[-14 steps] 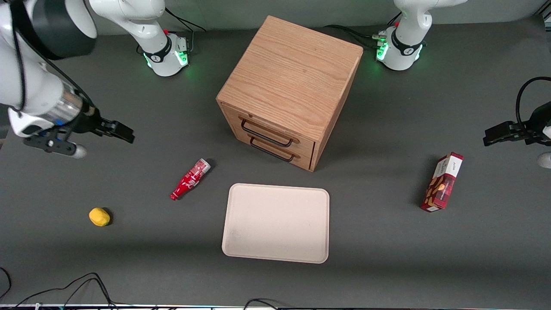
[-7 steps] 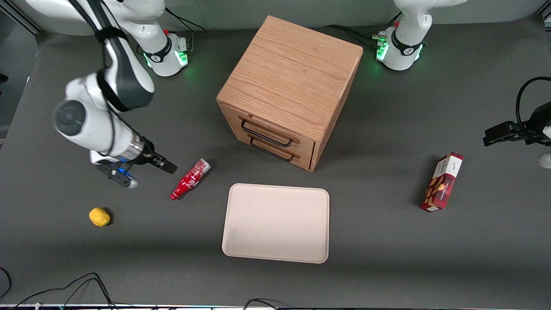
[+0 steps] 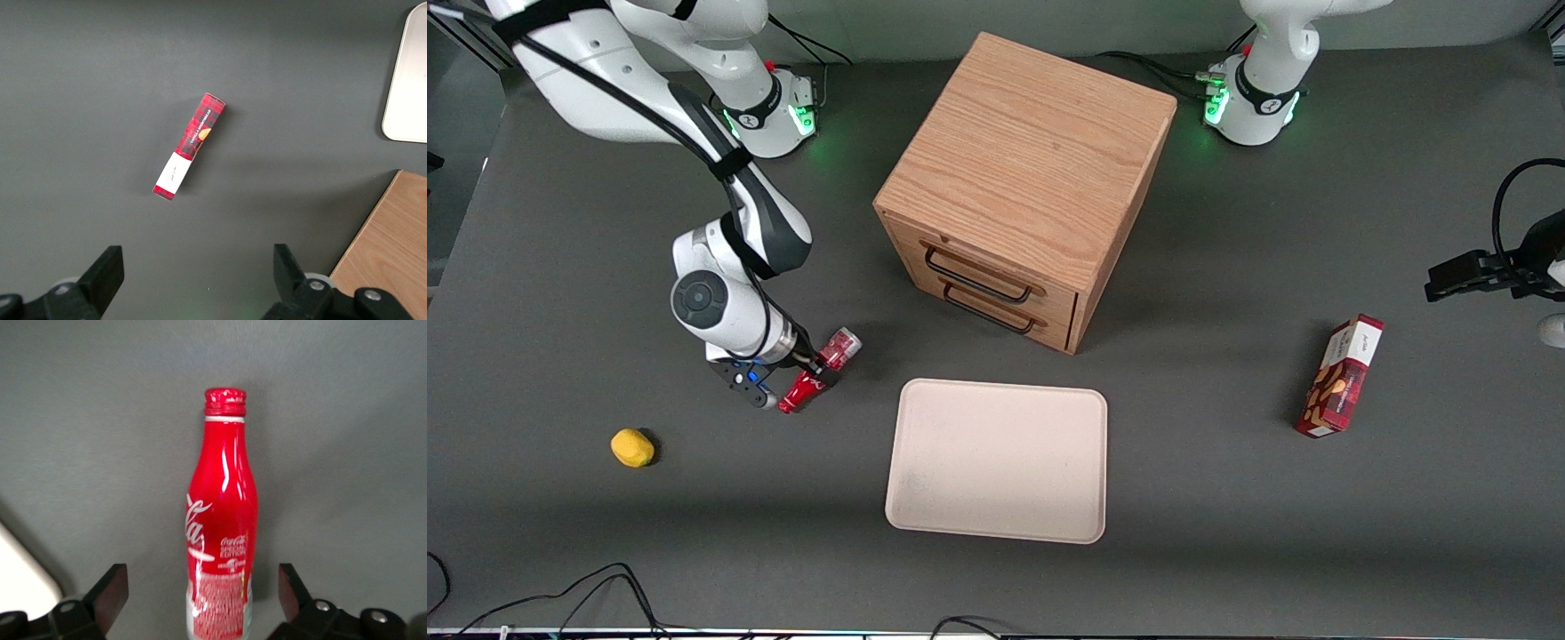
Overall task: Place coke bottle on tray
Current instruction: 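Lower the open right gripper over the bottle and close it around the body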
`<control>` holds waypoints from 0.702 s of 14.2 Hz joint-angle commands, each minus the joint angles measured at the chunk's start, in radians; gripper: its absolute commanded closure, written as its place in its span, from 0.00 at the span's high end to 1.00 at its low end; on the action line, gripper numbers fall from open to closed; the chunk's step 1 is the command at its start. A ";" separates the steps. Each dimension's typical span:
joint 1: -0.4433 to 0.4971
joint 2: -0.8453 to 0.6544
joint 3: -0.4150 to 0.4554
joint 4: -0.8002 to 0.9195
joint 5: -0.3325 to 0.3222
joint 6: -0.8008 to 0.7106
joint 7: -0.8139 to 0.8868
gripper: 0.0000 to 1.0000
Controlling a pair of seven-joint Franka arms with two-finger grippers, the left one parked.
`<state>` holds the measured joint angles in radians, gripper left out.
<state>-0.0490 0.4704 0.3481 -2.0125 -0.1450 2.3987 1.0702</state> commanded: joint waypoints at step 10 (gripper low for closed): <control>-0.006 0.088 0.003 0.006 -0.031 0.079 0.039 0.90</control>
<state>-0.0508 0.5434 0.3475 -2.0126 -0.1458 2.4566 1.0731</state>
